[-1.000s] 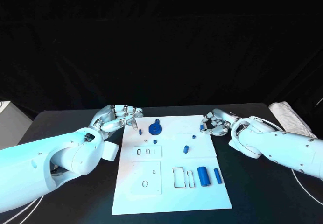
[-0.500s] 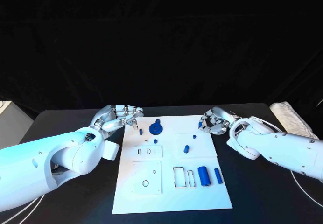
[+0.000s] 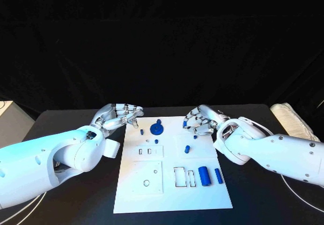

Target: Assemble the parts on the task board

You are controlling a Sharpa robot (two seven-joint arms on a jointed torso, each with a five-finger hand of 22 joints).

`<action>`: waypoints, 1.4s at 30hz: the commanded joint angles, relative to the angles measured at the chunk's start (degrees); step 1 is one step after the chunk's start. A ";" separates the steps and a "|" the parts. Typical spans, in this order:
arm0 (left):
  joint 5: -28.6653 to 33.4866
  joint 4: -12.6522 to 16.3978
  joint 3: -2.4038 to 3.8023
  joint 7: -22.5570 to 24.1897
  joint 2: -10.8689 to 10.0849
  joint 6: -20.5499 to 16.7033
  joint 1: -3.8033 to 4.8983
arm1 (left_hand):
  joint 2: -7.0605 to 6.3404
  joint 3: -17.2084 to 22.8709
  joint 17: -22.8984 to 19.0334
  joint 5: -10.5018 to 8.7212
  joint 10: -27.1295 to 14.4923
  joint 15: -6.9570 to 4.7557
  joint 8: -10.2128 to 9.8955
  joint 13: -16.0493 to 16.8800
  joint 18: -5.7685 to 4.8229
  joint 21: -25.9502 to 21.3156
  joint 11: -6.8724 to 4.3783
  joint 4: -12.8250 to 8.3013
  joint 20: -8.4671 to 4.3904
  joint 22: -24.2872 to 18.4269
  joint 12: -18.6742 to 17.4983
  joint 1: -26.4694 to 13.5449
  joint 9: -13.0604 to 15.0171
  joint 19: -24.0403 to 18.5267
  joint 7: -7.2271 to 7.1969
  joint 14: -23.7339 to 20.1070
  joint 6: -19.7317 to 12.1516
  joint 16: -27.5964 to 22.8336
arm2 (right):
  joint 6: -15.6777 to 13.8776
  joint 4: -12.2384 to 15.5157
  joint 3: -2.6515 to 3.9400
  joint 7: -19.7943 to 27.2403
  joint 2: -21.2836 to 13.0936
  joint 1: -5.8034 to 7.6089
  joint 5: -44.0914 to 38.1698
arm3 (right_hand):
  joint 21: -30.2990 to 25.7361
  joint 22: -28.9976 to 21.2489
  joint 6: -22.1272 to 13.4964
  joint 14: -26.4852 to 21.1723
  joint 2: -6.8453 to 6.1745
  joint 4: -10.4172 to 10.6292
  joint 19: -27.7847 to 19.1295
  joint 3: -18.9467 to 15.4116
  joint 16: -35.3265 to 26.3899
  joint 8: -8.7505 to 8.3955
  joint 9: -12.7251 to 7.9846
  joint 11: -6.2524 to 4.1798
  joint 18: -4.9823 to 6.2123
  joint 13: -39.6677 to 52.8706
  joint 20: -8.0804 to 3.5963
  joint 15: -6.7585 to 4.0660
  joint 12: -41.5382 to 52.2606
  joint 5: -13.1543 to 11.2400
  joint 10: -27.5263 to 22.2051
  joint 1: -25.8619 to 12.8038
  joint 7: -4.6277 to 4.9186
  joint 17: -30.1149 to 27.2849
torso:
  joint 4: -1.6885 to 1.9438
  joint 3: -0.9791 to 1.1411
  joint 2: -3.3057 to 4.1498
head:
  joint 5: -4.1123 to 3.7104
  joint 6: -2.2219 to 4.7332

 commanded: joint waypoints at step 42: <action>-0.13 -1.06 -0.14 -0.79 1.29 1.96 0.03 | 0.07 0.44 -0.14 -0.39 -0.16 -0.12 0.26 0.12 0.76 0.53 0.14 0.12 0.02 0.18 0.33 -0.40 0.17 -0.47 0.13 -0.44 -0.34 0.37 | -1.45 0.22 -1.38 -12.73 13.29 -7.77 -13.71 | 0.12 15.08 0.73 5.87 0.02 -0.01 5.99 0.29 0.25 0.51 0.16 -0.58 -0.83 15.07 -0.43 -0.23 0.34 -0.15 6.09 -0.60 -0.03 15.09 | 0.38 -0.28 -0.50 | 0.95 -1.96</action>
